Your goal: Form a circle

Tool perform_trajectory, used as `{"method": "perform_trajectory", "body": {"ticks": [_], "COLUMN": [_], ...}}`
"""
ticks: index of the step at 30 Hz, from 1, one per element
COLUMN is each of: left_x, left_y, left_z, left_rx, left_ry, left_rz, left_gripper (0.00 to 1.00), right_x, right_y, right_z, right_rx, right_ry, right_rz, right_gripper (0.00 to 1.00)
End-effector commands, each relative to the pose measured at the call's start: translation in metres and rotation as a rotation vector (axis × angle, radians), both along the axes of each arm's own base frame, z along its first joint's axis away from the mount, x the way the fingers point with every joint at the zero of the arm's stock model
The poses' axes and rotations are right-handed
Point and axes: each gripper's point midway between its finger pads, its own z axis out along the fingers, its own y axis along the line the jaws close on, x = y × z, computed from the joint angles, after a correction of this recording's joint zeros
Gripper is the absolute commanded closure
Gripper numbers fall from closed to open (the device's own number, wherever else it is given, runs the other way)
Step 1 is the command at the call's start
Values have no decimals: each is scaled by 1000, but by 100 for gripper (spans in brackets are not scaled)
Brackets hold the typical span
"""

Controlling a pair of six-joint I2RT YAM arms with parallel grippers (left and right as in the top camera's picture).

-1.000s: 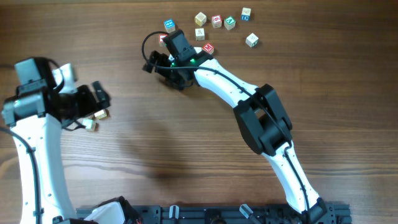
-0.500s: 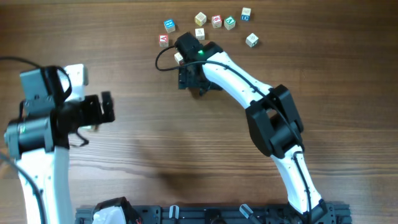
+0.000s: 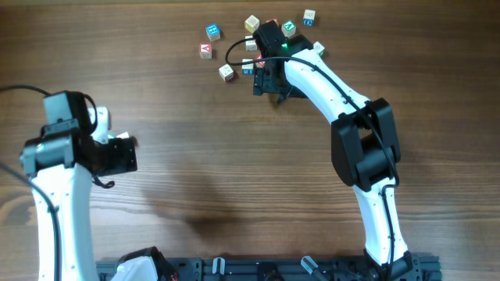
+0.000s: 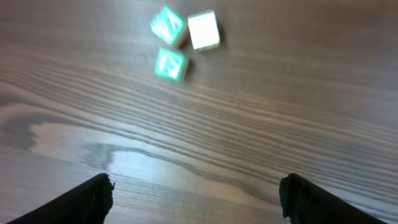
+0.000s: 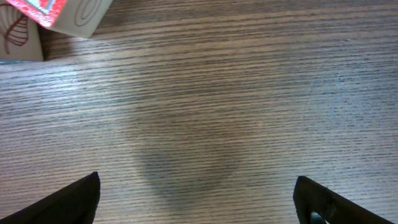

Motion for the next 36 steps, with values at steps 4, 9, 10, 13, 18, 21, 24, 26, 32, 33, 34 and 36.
{"method": "perform_trajectory", "body": {"ticks": [4,9,10,13,18,21,24,26,32,33,34,36], "left_x": [1,23,25,29,24,27,32,39,56,56,56,56], "left_y": [-7,7,9,19,34,43,51,55,54,54,54,54], "left_z": [-81,-111,-116,-131,-135,-135,-133,-132,-128,-128,-128,-128], "left_rx": [-61,-40,-38,-25,-25,-15,4,16,10,10,10,10], "left_ry": [112,114,120,143,155,129,105,71,-4,-4,-3,-4], "left_rz": [-112,-188,-204,-232,-226,-220,-232,-241,-257,-257,-257,-257], "left_gripper": [10,7,7,8,9,10,10,11,18,18,18,19], "right_x": [2,4,3,4,5,7,7,7,7,7,6,5], "right_y": [2,3,2,3,3,4,4,4,4,4,5,8], "right_z": [17,17,17,17,18,18,18,18,18,18,18,18], "right_rx": [6,9,8,8,12,15,15,15,15,15,19,38], "right_ry": [-38,-42,-42,-42,-50,-56,-55,-55,-55,-55,-53,-45], "right_rz": [14,14,15,17,17,17,17,17,17,17,18,22], "right_gripper": [0,0,0,0,0,0,0,0,0,0,0,0]}}
